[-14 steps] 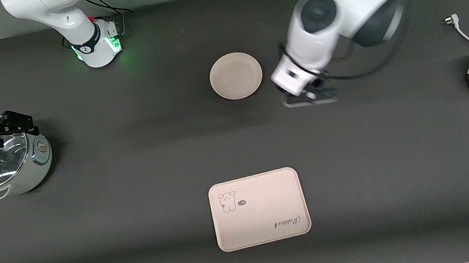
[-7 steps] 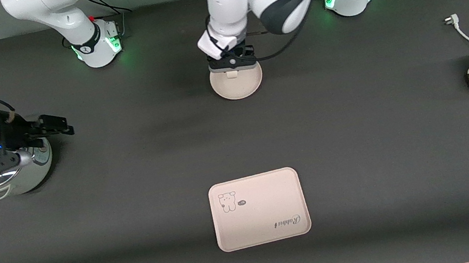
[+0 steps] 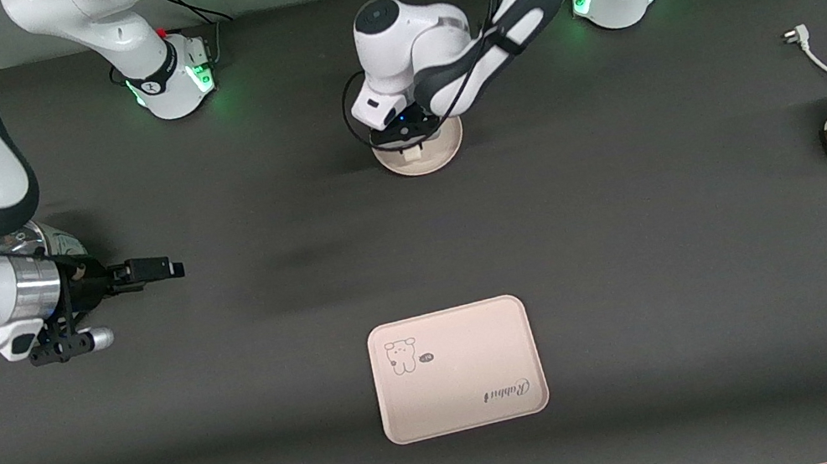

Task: Place bun in plate and plate on tray
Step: 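Carry the bun with the left gripper over the white plate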

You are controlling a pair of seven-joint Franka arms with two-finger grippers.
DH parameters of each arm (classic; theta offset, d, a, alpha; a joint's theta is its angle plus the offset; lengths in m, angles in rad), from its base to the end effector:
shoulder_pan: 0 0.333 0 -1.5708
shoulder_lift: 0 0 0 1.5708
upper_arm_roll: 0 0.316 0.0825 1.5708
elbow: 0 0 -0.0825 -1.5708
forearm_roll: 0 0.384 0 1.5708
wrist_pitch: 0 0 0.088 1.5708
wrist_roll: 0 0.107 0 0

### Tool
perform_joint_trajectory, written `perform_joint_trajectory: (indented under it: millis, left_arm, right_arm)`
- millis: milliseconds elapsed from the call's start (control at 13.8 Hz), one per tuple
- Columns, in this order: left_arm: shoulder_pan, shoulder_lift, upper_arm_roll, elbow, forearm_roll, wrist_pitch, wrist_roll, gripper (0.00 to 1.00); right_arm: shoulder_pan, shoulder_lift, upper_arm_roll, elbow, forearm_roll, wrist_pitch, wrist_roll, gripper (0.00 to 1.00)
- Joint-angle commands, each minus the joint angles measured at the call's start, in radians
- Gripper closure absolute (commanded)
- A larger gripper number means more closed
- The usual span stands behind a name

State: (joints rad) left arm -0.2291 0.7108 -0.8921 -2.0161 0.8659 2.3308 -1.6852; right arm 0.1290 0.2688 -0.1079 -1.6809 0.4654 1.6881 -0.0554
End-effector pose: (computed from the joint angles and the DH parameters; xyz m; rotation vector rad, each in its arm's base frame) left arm 0.2757 -0.5227 0.2054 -3.1337 -0.0593 -0.0915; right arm 0.6104 0.0612 0.4334 -2.6932 0.0537 0.3394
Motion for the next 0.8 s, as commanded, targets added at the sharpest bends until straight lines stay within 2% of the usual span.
perform_joint_trajectory:
  millis: [0,145,509,727]
  left_arm:
    - [-0.067,-0.008,0.042,0.023,0.019,-0.007,-0.044,0.43]
    - [-0.078,-0.01,0.044,0.023,0.021,-0.016,-0.062,0.01]
    - [-0.067,-0.022,0.042,0.028,0.022,-0.028,-0.047,0.0]
    - [-0.061,-0.045,0.033,0.111,0.013,-0.15,0.06,0.0]
  right_arm:
    - [-0.015,0.053,0.001,0.03,0.065,-0.011,-0.02,0.0]
    - [-0.025,0.047,-0.001,0.029,0.068,-0.021,-0.026,0.0]
    - [-0.117,0.047,-0.001,0.009,0.128,-0.146,-0.13,0.0]
    - [-0.115,0.043,-0.001,0.004,0.133,-0.159,-0.141,0.0]
